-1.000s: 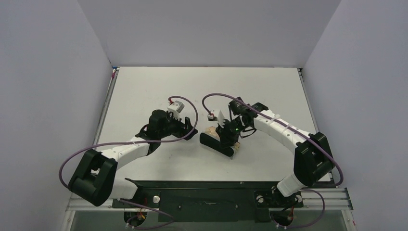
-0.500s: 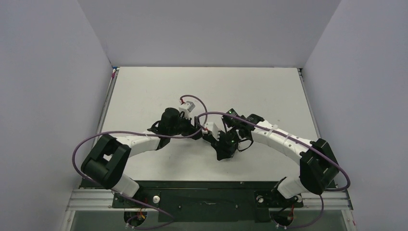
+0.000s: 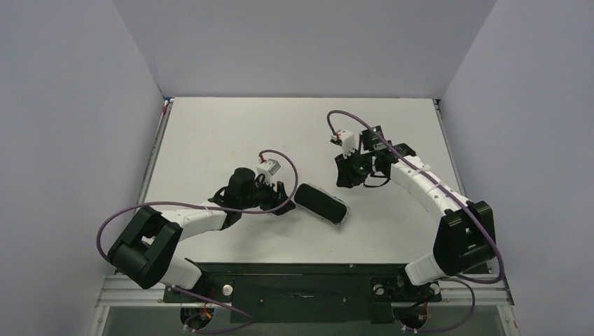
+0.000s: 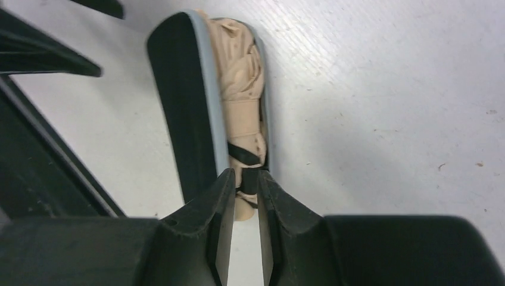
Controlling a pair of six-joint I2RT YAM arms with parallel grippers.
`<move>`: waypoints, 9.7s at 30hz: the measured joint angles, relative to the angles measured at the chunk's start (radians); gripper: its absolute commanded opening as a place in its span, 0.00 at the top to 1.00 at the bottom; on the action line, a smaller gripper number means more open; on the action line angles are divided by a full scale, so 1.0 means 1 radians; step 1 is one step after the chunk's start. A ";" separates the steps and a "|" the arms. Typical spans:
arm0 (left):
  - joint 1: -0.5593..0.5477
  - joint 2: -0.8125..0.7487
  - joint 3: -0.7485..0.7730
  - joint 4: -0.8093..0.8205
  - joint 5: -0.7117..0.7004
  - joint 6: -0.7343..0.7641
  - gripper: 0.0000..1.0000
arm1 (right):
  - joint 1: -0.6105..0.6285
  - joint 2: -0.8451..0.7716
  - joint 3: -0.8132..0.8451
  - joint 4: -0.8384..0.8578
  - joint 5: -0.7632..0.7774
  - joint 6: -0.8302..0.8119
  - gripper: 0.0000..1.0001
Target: Open the umbrella
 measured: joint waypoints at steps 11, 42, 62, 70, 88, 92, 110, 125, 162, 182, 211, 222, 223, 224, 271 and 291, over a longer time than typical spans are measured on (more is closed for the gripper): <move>0.030 -0.064 0.000 -0.006 -0.005 0.020 0.40 | 0.112 0.156 0.000 0.016 0.174 0.009 0.58; 0.301 -0.397 -0.043 -0.230 -0.018 0.060 0.38 | 0.392 0.170 -0.102 0.137 0.585 -0.055 0.95; 0.365 -0.533 -0.043 -0.427 -0.014 0.188 0.28 | 0.219 0.077 0.075 -0.005 0.388 -0.066 1.00; 0.363 -0.538 -0.018 -0.467 0.040 0.313 0.11 | 0.100 0.005 0.148 -0.051 0.288 -0.032 1.00; -0.169 0.110 0.563 -0.671 -0.099 0.703 0.12 | -0.345 -0.315 0.111 -0.226 0.228 -0.043 1.00; -0.253 0.252 0.633 -0.705 -0.148 0.748 0.16 | -0.392 -0.394 0.045 -0.283 0.222 -0.052 1.00; -0.101 0.491 0.760 -0.958 -0.448 1.021 0.43 | -0.436 -0.393 0.008 -0.330 0.206 -0.063 1.00; 0.458 0.367 0.556 -1.093 -0.586 1.316 0.50 | -0.430 -0.312 0.039 -0.326 0.159 -0.063 1.00; 0.246 -0.240 0.708 -0.761 0.293 0.122 0.12 | -0.124 -0.396 -0.037 0.413 0.008 0.827 1.00; -0.087 0.026 0.676 -0.273 0.208 -0.252 0.28 | -0.117 -0.431 0.072 0.145 0.554 0.924 1.00; -0.146 0.208 0.777 -0.128 0.102 -0.368 0.46 | -0.079 -0.369 0.076 0.267 0.550 0.866 1.00; -0.151 0.218 0.775 -0.050 0.101 -0.420 0.41 | -0.050 -0.369 0.076 0.270 0.548 0.846 1.00; -0.151 0.218 0.774 -0.035 0.105 -0.426 0.41 | -0.050 -0.369 0.076 0.270 0.548 0.846 1.00; -0.151 0.218 0.773 -0.023 0.109 -0.430 0.42 | -0.050 -0.369 0.076 0.270 0.548 0.846 1.00; -0.178 0.129 0.636 -0.090 0.094 -0.194 1.00 | -0.130 -0.356 0.130 0.335 0.550 0.803 1.00; -0.155 -0.006 0.653 -0.352 0.068 0.187 0.32 | -0.069 -0.407 0.116 0.449 0.587 0.685 1.00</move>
